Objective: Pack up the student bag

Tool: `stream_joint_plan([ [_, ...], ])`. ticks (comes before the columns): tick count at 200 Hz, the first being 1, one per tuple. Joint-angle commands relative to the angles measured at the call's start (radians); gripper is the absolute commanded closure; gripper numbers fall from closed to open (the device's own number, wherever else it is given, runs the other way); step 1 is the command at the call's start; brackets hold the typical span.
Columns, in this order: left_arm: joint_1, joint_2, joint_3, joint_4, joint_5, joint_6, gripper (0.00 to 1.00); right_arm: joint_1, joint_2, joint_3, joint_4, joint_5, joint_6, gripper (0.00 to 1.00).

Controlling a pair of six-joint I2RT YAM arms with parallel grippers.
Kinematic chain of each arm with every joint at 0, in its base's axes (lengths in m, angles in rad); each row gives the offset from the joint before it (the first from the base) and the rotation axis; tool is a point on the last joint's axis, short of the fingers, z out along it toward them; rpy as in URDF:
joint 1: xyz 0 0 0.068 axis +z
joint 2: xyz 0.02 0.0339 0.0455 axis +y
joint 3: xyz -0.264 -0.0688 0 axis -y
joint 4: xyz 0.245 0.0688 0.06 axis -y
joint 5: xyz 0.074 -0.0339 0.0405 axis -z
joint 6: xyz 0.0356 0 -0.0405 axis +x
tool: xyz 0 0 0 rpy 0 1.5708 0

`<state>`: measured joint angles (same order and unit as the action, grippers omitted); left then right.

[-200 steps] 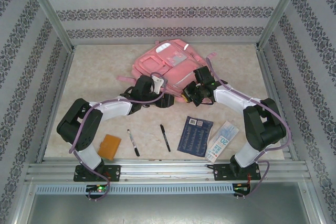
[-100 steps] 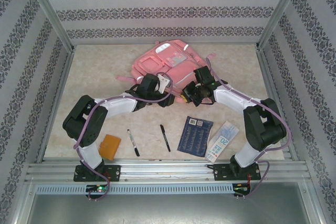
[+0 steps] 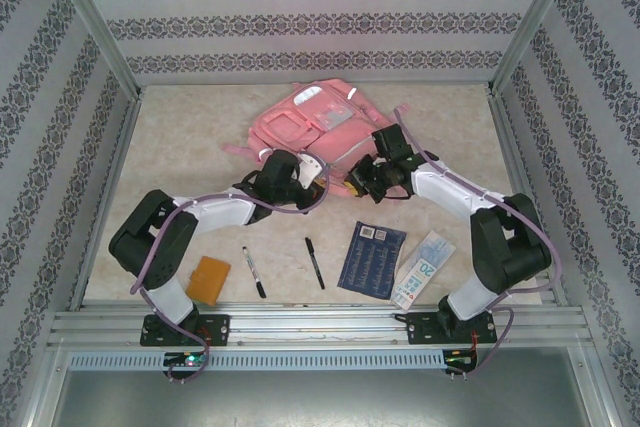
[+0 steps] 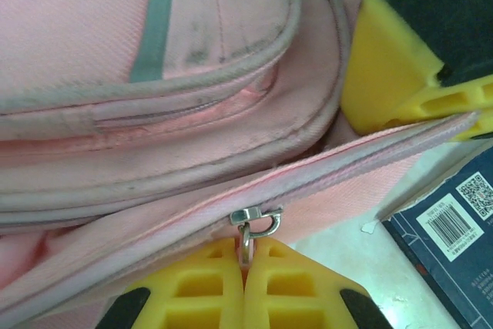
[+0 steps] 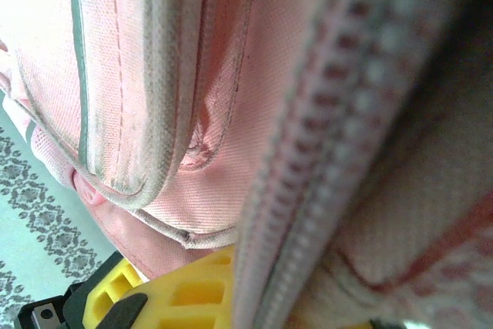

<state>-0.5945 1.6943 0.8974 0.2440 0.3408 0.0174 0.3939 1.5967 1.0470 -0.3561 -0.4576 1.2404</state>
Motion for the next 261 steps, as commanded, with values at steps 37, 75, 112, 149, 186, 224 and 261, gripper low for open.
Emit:
stream_joint_plan([
  [37, 0.131, -0.067, -0.035, -0.044, -0.092, -0.022, 1.0, -0.047, -0.073, -0.001, -0.058, -0.087, -0.128, 1.0],
  [75, 0.248, -0.001, 0.001, -0.123, -0.096, -0.083, 1.0, -0.058, -0.074, -0.01, -0.059, -0.106, -0.137, 1.0],
  [112, 0.258, -0.014, -0.008, -0.085, -0.049, -0.052, 0.85, -0.051, -0.066, -0.021, 0.049, -0.147, -0.111, 0.92],
  [149, 0.257, -0.119, -0.047, -0.098, -0.029, -0.023, 0.59, -0.04, -0.055, 0.008, 0.051, -0.22, -0.224, 0.64],
  [186, 0.222, -0.163, 0.009, -0.227, 0.09, 0.022, 0.54, -0.124, -0.046, 0.092, -0.297, -0.118, -0.609, 0.51],
  [224, 0.096, -0.079, 0.171, -0.361, 0.048, 0.112, 0.47, -0.211, -0.094, 0.064, -0.356, -0.044, -0.639, 0.5],
  [261, -0.002, 0.13, 0.406, -0.426, -0.024, 0.131, 0.39, -0.302, -0.171, 0.024, -0.31, 0.109, -0.57, 0.45],
])
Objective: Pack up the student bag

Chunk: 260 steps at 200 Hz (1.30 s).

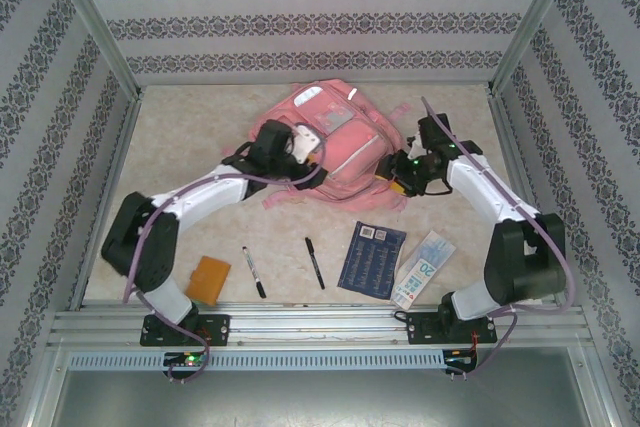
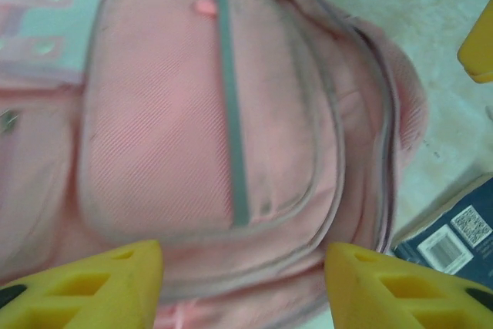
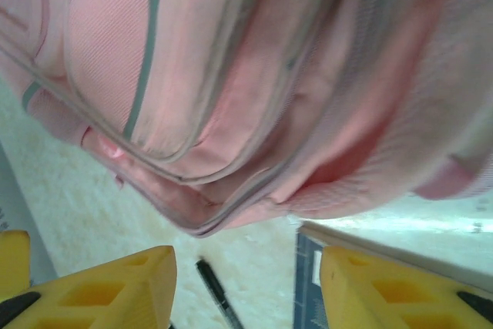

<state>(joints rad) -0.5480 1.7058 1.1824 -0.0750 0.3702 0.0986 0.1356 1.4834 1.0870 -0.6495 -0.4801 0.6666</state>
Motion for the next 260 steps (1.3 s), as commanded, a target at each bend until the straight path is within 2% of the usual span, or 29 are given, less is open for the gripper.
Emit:
stream_joint_plan([
  [1, -0.052, 0.124, 0.128, -0.11, -0.057, 0.05, 0.39, -0.047, -0.059, -0.017, -0.016, 0.137, 0.004, 0.45],
  [16, -0.09, 0.209, 0.22, -0.135, -0.109, 0.055, 0.31, -0.067, -0.086, -0.014, -0.014, 0.217, -0.02, 0.42],
  [20, -0.098, 0.231, 0.246, -0.143, -0.121, 0.054, 0.25, -0.072, -0.092, -0.011, -0.016, 0.238, -0.028, 0.41],
  [25, -0.107, 0.257, 0.275, -0.153, -0.133, 0.049, 0.23, -0.077, -0.099, -0.008, -0.02, 0.26, -0.035, 0.39],
  [30, -0.114, 0.285, 0.307, -0.166, -0.146, 0.038, 0.15, -0.083, -0.104, -0.007, -0.022, 0.276, -0.039, 0.37],
  [38, -0.121, 0.328, 0.357, -0.19, -0.169, 0.021, 0.13, -0.098, -0.11, -0.005, -0.025, 0.29, -0.04, 0.33],
  [41, -0.124, 0.343, 0.375, -0.201, -0.178, 0.015, 0.12, -0.105, -0.113, -0.007, -0.026, 0.294, -0.037, 0.28],
  [46, -0.128, 0.367, 0.401, -0.216, -0.198, 0.008, 0.12, -0.117, -0.114, -0.008, -0.032, 0.307, -0.024, 0.08],
  [49, -0.132, 0.379, 0.415, -0.225, -0.214, 0.004, 0.12, -0.126, -0.114, -0.009, -0.036, 0.313, -0.015, 0.02],
  [57, -0.139, 0.41, 0.448, -0.244, -0.258, -0.003, 0.12, -0.154, -0.111, -0.019, -0.038, 0.293, -0.001, 0.02],
  [76, -0.154, 0.468, 0.504, -0.271, -0.349, -0.005, 0.12, -0.238, -0.115, -0.096, 0.045, 0.115, 0.031, 0.02],
  [94, -0.162, 0.511, 0.546, -0.306, -0.437, -0.016, 0.14, -0.243, -0.154, -0.168, 0.152, 0.043, 0.053, 0.02],
  [106, -0.162, 0.534, 0.575, -0.335, -0.492, -0.03, 0.24, -0.221, -0.175, -0.167, 0.143, 0.068, 0.027, 0.02],
  [119, -0.162, 0.541, 0.585, -0.346, -0.523, -0.028, 0.5, -0.2, -0.197, -0.172, 0.136, 0.086, -0.001, 0.02],
  [152, -0.161, 0.486, 0.549, -0.318, -0.475, 0.043, 1.0, -0.131, -0.262, -0.198, 0.141, 0.141, -0.044, 0.07],
  [188, -0.157, 0.37, 0.466, -0.25, -0.441, 0.117, 1.0, -0.031, -0.292, -0.221, 0.195, 0.142, -0.088, 0.1],
  [218, -0.127, 0.272, 0.42, -0.221, -0.367, 0.123, 1.0, 0.022, -0.278, -0.236, 0.265, 0.072, -0.084, 0.16],
  [241, -0.088, 0.209, 0.448, -0.266, -0.263, 0.111, 1.0, 0.064, -0.24, -0.228, 0.293, 0.012, -0.096, 0.16],
  [260, -0.047, 0.171, 0.497, -0.307, -0.236, 0.102, 1.0, 0.119, -0.225, -0.223, 0.304, 0.01, -0.132, 0.14],
])
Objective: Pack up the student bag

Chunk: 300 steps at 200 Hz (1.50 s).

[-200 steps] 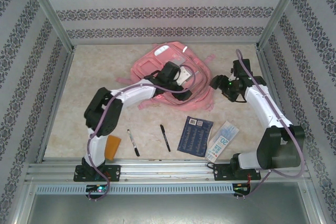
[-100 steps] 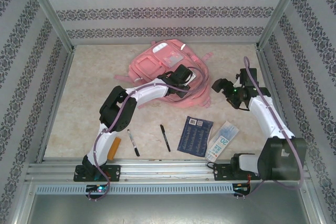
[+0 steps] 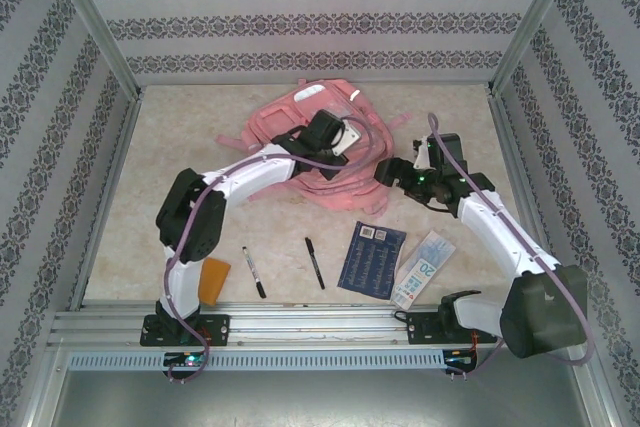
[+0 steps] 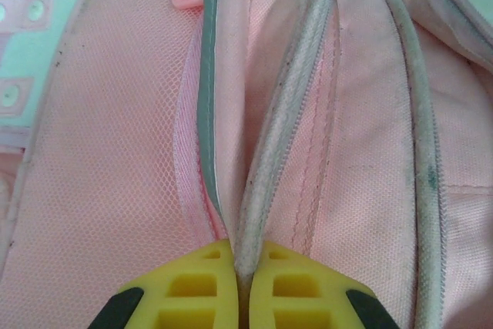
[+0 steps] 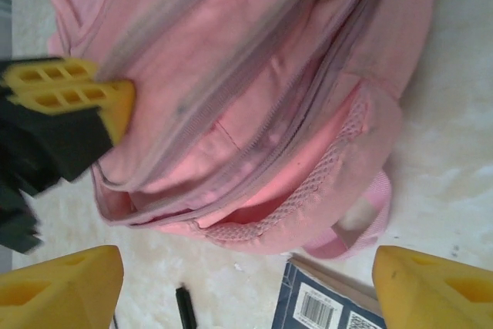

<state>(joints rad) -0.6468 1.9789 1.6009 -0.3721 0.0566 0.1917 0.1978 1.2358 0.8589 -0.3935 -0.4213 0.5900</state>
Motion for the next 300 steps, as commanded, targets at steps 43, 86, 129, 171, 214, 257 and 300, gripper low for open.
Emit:
stream_joint_plan([
  [43, 0.174, -0.144, 0.094, -0.021, 0.205, -0.031, 1.0, 0.118, -0.003, -0.01, -0.053, 0.077, -0.053, 0.12],
  [86, 0.204, -0.176, 0.091, -0.025, 0.355, -0.061, 1.0, 0.152, -0.003, -0.074, -0.039, 0.038, -0.075, 0.13],
  [129, 0.252, -0.19, 0.104, -0.014, 0.327, 0.022, 1.0, 0.157, 0.028, -0.071, -0.085, 0.058, -0.039, 0.13],
  [171, 0.263, -0.075, 0.179, -0.14, 0.286, 0.27, 1.0, 0.193, 0.03, -0.102, -0.237, 0.071, 0.012, 0.12],
  [214, 0.321, -0.019, 0.212, -0.171, 0.27, 0.387, 1.0, 0.213, -0.024, -0.179, -0.388, 0.169, 0.078, 0.11],
  [257, 0.321, 0.006, 0.179, -0.146, 0.143, 0.359, 0.7, 0.216, -0.048, -0.238, -0.368, 0.135, 0.105, 0.19],
  [300, 0.282, -0.102, 0.083, -0.19, 0.256, -0.142, 0.45, 0.221, 0.019, -0.244, -0.323, 0.119, 0.075, 0.35],
])
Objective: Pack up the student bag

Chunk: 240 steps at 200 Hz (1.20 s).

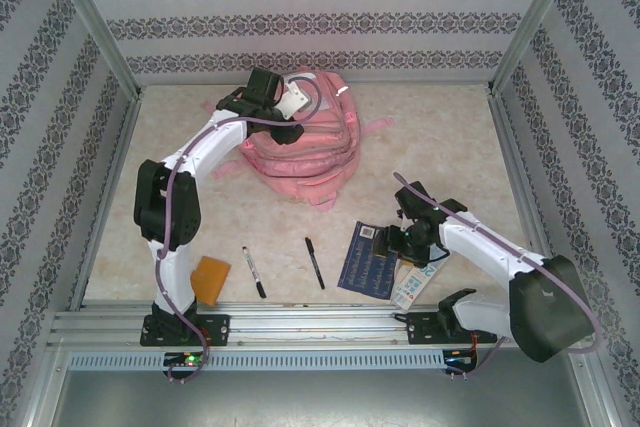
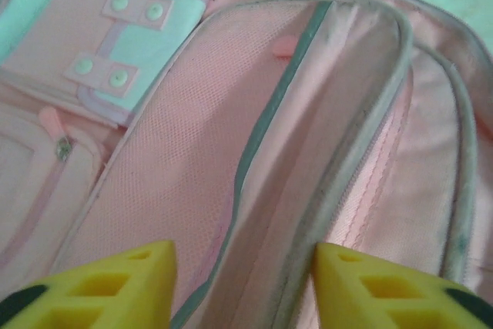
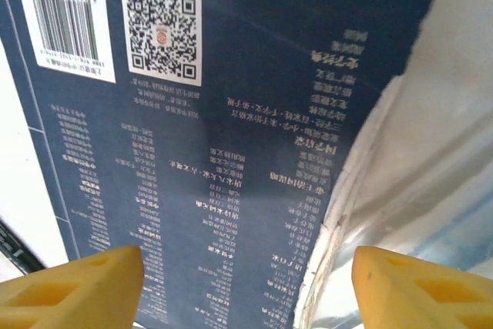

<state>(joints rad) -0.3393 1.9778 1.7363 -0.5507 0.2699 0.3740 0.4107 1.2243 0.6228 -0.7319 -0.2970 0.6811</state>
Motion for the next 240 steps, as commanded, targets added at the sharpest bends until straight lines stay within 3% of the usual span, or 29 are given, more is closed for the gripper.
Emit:
stream_joint_plan([
  [1, -0.027, -0.106, -0.056, -0.014, 0.045, -0.335, 0.45, 0.008, 0.032, -0.007, 0.015, -0.005, -0.017, 0.36],
  [19, -0.099, -0.18, -0.154, -0.033, 0.119, -0.538, 0.43, 0.007, 0.045, 0.007, 0.014, -0.006, -0.034, 0.46],
  [39, -0.233, -0.23, -0.313, 0.065, 0.243, -0.761, 0.43, 0.007, 0.053, 0.0, 0.03, -0.012, -0.042, 0.53],
  [63, -0.369, -0.194, -0.43, 0.164, 0.346, -1.006, 0.43, 0.007, 0.071, -0.013, 0.089, -0.059, -0.056, 0.58],
  [82, -0.423, -0.153, -0.459, 0.157, 0.351, -1.122, 0.42, 0.013, 0.087, -0.026, 0.182, -0.128, -0.058, 0.59],
  [116, -0.437, -0.181, -0.519, 0.103, 0.204, -1.162, 0.42, 0.018, 0.136, 0.017, 0.295, -0.109, -0.049, 0.59],
  [142, -0.447, -0.167, -0.426, -0.126, 0.032, -1.104, 0.41, -0.006, 0.211, 0.104, 0.311, -0.099, -0.083, 0.58],
  [200, -0.48, -0.11, -0.446, -0.053, 0.127, -1.171, 0.42, -0.028, 0.187, 0.11, 0.111, -0.013, -0.201, 0.51],
  [240, -0.48, -0.013, -0.37, -0.069, 0.158, -1.149, 0.42, 0.012, 0.269, 0.104, 0.146, -0.048, -0.211, 0.59],
])
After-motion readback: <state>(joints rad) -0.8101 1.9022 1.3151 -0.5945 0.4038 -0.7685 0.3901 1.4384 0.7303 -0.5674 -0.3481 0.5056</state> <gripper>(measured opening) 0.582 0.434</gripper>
